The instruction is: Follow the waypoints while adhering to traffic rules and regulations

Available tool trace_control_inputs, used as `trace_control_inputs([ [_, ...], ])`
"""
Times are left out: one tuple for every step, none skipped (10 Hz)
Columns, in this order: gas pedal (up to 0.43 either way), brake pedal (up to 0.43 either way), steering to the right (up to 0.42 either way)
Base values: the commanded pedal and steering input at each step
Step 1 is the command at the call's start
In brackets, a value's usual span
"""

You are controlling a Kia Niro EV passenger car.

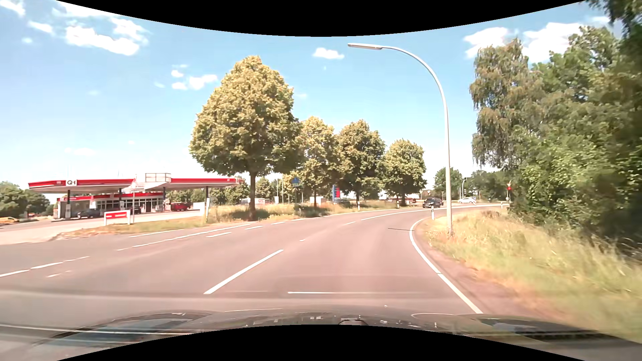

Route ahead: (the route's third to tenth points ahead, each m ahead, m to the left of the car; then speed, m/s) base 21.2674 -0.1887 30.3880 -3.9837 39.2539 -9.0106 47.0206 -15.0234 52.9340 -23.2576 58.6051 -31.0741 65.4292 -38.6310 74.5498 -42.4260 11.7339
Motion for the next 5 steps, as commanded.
trace_control_inputs([
  [0.110,0.000,0.071],
  [0.110,0.000,0.072],
  [0.110,0.000,0.072],
  [0.110,0.000,0.073],
  [0.098,0.000,0.072],
])
